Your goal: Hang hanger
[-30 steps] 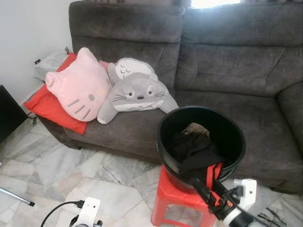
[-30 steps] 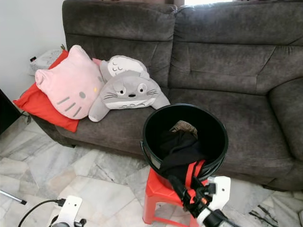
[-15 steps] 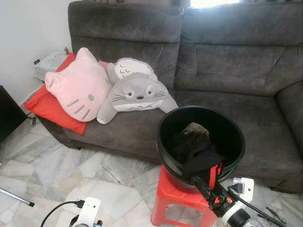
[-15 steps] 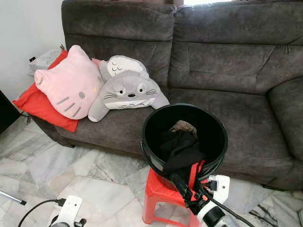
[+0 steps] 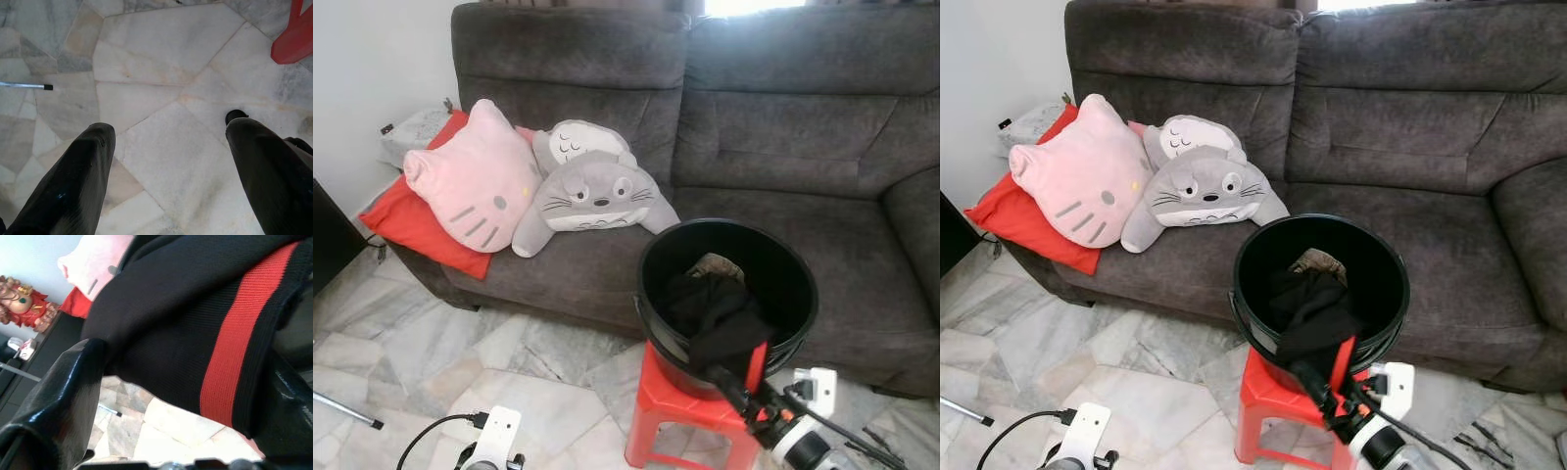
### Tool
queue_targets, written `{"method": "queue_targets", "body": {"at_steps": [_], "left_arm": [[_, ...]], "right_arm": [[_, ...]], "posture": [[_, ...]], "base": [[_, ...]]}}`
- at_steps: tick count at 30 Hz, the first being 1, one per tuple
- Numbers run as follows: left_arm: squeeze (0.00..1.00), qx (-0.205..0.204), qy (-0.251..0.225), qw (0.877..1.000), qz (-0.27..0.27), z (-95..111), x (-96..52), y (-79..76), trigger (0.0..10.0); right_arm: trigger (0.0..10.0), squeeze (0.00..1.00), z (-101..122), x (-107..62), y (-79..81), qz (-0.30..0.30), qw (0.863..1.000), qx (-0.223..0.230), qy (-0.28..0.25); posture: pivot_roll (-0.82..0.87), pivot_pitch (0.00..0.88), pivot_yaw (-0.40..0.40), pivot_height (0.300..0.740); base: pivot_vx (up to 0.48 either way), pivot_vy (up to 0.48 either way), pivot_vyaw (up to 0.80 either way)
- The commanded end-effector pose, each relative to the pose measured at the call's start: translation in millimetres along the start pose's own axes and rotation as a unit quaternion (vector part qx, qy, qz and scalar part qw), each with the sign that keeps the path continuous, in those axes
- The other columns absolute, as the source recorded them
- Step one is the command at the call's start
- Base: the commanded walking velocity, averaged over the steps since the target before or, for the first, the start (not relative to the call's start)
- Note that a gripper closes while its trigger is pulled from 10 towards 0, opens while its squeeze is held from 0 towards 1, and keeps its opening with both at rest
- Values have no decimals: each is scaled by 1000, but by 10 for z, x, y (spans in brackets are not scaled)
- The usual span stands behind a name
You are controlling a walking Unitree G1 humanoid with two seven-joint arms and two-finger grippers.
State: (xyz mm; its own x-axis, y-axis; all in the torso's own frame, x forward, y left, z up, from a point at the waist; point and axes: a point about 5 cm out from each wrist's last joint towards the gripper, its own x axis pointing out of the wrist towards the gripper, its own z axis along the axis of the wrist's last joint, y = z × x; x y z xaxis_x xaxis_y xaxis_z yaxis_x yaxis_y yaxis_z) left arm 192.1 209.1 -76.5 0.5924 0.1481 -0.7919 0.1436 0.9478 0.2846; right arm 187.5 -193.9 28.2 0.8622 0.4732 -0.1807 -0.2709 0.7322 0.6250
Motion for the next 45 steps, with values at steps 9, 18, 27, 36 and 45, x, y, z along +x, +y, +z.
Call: {"method": "queue_targets", "body": {"at_steps": [9, 18, 27, 36, 45], "left_arm": [[0, 14, 5, 1000, 7, -21, -2, 42, 10000], [0, 13, 5, 1000, 7, -22, -2, 42, 10000], [0, 14, 4, 1000, 7, -17, -1, 47, 10000], [0, 15, 4, 1000, 5, -14, 0, 48, 10000], [0, 18, 3, 1000, 2, -9, 1, 47, 10000]], "right_arm": [[10000, 0, 72, 167, 107, 90, 996, 19, -1], [0, 0, 142, 174, 143, 116, 993, 17, -12], [0, 0, 104, 97, 145, 102, 994, 17, -15], [0, 0, 25, -40, 182, 90, 996, 20, -15], [0, 0, 145, -47, 216, 81, 996, -8, -34]], "posture": [[-272, 0, 96, 740], [-270, 0, 95, 740], [-267, 0, 96, 740], [-269, 0, 98, 740], [-273, 0, 100, 740]], "base": [[0, 0, 0], [0, 0, 0], [0, 0, 0], [0, 0, 0], [0, 0, 0]]}}
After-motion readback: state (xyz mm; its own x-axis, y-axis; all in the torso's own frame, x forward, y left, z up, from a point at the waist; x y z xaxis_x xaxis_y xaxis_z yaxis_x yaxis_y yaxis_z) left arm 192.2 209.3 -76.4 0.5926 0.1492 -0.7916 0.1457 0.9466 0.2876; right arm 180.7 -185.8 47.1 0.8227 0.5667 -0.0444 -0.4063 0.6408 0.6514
